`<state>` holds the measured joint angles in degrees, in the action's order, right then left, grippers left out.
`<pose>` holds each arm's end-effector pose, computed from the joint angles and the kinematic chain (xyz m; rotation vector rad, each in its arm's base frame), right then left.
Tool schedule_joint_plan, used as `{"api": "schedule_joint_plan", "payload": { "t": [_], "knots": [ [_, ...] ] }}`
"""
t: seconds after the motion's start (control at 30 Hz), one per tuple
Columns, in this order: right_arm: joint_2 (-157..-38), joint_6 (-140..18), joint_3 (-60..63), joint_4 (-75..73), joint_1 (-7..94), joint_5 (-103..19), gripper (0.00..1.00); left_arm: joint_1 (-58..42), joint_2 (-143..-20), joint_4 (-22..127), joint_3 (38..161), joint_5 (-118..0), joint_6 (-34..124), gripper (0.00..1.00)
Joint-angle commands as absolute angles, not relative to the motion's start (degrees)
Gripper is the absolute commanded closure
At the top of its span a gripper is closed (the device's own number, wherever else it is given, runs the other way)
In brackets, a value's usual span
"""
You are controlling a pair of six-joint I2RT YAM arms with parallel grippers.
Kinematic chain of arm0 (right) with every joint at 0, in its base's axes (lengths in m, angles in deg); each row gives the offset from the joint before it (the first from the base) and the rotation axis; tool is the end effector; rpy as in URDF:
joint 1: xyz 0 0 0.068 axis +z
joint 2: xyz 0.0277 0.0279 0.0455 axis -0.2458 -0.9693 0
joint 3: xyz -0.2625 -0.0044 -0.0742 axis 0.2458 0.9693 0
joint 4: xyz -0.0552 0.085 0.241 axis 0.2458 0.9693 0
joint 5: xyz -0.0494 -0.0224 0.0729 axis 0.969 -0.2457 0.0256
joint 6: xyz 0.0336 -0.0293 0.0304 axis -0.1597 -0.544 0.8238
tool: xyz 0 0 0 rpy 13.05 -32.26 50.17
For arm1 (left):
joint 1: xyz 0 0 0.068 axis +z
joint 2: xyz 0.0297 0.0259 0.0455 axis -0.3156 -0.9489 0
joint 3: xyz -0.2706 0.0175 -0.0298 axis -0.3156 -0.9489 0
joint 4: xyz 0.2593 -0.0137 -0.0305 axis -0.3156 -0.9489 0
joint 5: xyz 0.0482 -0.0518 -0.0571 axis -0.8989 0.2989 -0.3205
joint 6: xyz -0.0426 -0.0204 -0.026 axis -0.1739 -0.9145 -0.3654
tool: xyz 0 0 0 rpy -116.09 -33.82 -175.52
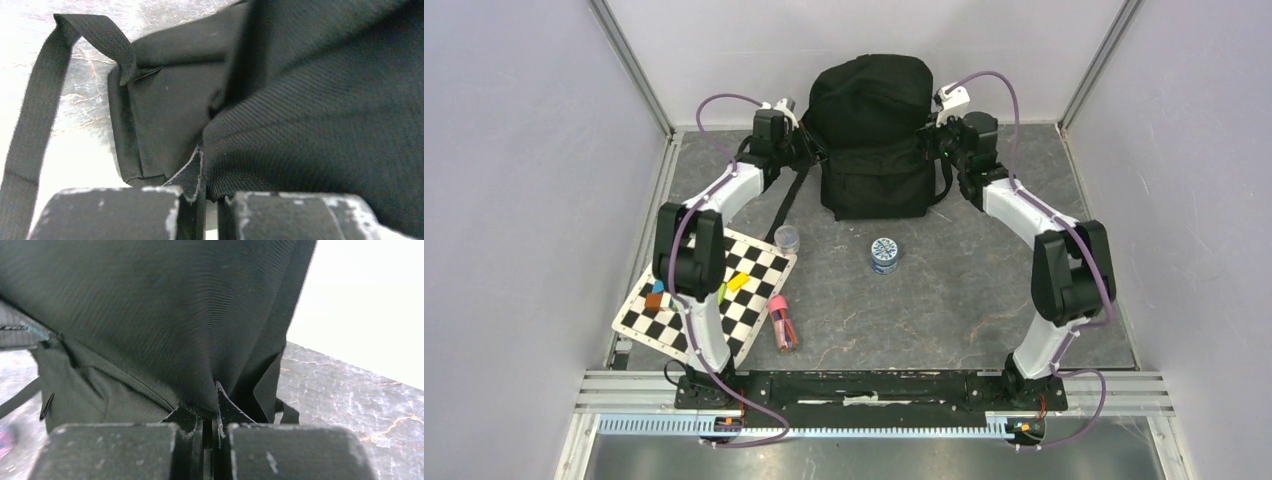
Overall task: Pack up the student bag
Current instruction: Adjust the student bag at the center of the board.
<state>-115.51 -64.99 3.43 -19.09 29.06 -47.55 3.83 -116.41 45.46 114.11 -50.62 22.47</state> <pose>0.4006 0.1145 0.3067 -0.3506 1.6957 0.4219 0.4370 -0.1241 0.2702 -0.1828 2.1365 -0.8155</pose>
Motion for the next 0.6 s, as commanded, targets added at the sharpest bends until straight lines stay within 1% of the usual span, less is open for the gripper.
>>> {"api": "schedule_joint_plan", "payload": {
  "t": [0.0,0.07,0.2,0.23,0.27,0.3,0.33,0.37,0.43,0.47,0.53,0.57],
  "knots": [
    [-121.0,-69.1,-0.1,-27.3,30.8,-40.3,1.0,4.4,-122.7,55.8,117.3,-46.2,20.3,0.98],
    [-122.1,-68.8,-0.2,-26.7,31.0,-40.6,1.0,3.8,-123.1,56.8,116.8,-47.0,23.0,0.98],
    [-120.7,-68.6,4.0,-29.9,31.3,-41.8,1.0,3.2,-120.6,59.7,112.7,-47.9,28.6,0.98],
    [-120.1,-68.5,4.8,-30.0,31.2,-42.1,0.98,3.2,-119.6,61.3,111.1,-47.7,29.3,0.98],
    [-119.4,-68.6,5.5,-30.1,31.3,-42.4,0.91,3.2,-118.3,63.0,109.4,-47.2,29.8,0.97],
    [-118.7,-68.7,6.2,-30.1,31.3,-42.7,0.77,3.2,-117.2,64.3,108.0,-46.5,30.1,0.93],
    [-117.9,-68.9,7.2,-30.2,31.3,-43.0,0.62,3.2,-116.3,65.5,106.7,-45.7,30.6,0.81],
    [-117.0,-68.9,8.1,-30.3,31.2,-43.7,0.48,3.2,-115.3,66.3,105.4,-45.3,31.0,0.64],
    [-114.7,-69.1,10.4,-30.5,31.2,-44.2,0.27,3.2,-113.3,68.0,103.1,-44.8,31.9,0.37],
    [-113.7,-69.1,11.3,-30.3,31.1,-44.5,0.19,3.2,-112.1,68.9,101.6,-45.0,32.6,0.28],
    [-110.9,-68.5,13.7,-29.9,30.8,-44.3,0.12,3.2,-109.4,70.6,98.5,-45.5,33.8,0.12],
    [-109.6,-68.2,15.2,-29.8,30.5,-44.2,0.1,3.2,-107.9,71.4,97.1,-45.7,34.4,0.08]
  ]
}}
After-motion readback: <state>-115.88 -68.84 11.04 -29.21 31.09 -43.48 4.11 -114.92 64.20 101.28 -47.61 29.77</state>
